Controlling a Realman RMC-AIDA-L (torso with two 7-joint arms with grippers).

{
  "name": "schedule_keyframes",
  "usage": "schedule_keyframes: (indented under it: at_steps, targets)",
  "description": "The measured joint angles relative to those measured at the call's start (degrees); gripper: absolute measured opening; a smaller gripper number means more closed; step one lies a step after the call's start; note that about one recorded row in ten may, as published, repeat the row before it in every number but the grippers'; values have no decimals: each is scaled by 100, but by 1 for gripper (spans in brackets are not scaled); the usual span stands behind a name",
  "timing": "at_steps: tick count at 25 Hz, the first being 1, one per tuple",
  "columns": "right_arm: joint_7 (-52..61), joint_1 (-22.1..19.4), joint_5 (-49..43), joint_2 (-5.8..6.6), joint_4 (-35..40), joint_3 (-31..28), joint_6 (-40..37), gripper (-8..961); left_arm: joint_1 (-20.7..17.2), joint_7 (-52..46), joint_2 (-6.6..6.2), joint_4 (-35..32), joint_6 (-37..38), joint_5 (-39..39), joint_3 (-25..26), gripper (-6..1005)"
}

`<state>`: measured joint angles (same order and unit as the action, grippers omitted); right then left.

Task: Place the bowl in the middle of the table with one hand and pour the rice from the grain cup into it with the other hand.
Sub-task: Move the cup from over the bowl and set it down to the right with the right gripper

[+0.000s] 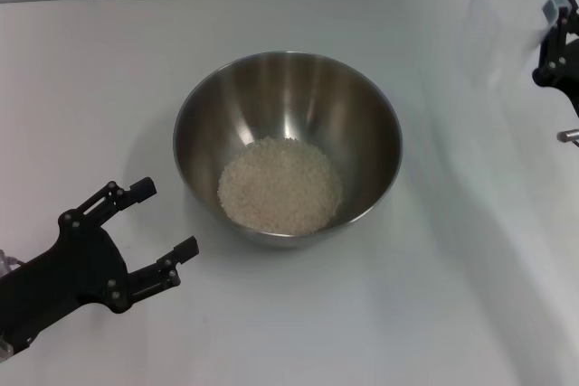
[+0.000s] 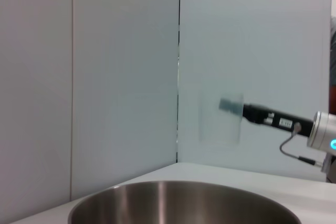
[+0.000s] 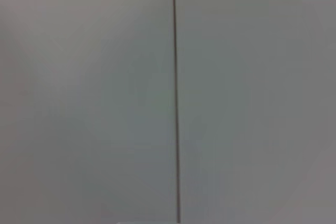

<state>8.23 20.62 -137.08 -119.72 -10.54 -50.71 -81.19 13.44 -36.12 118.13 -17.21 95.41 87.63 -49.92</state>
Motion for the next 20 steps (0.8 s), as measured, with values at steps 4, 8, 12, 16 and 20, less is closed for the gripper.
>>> schedule_keyframes:
  at_steps: [4, 8, 12, 16, 20]
  targets:
    - [-38, 26, 0, 0, 124, -36, 290, 35, 0, 0, 0, -2, 38, 0, 0, 872]
    - [-59, 54, 3, 6, 133, -43, 416, 37, 0, 3, 0, -2, 39, 0, 0, 872]
    - [-116, 71, 6, 6, 136, -45, 427, 38, 0, 2, 0, -2, 43, 0, 0, 871]
    - [-221, 168, 7, 12, 258, -34, 600, 40, 3, 0, 0, -2, 59, 0, 0, 871]
    - [-271, 291, -20, 13, 373, 19, 1008, 41, 8, 0, 0, -8, 80, 0, 0, 871]
